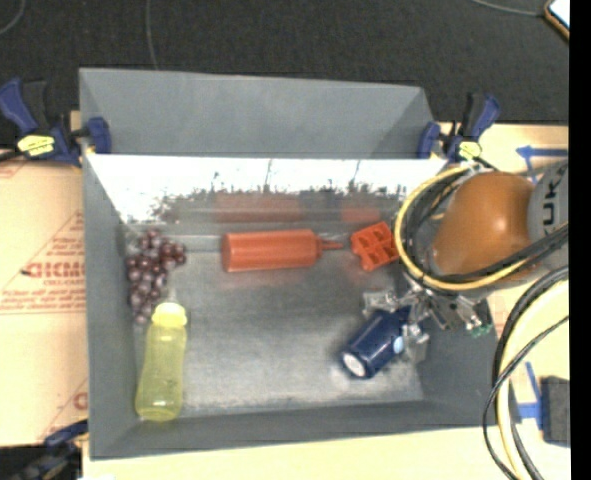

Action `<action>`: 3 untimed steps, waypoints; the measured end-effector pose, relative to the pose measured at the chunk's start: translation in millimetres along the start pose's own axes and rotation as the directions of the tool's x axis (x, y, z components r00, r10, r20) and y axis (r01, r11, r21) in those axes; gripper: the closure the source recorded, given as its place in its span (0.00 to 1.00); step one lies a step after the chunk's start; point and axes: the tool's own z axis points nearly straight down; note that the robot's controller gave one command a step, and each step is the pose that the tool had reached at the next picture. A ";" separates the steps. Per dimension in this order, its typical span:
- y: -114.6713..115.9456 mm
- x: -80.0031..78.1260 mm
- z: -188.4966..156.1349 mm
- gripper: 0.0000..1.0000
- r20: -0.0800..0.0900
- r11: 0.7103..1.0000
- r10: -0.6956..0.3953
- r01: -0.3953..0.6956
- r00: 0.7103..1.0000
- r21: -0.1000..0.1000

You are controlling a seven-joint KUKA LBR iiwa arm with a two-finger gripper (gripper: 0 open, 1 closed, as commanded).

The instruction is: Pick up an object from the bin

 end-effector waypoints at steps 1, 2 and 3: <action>-0.4 0.0 -8.0 1.00 0.000 1.000 0.002 -0.002 1.000 0.000; -0.1 0.2 -28.4 1.00 -0.001 1.000 0.005 -0.005 1.000 -0.001; 0.0 0.2 -62.8 1.00 -0.003 1.000 0.007 -0.007 1.000 -0.003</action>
Offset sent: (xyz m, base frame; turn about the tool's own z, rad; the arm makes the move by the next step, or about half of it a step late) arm 0.0002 -0.0002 0.0475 0.0013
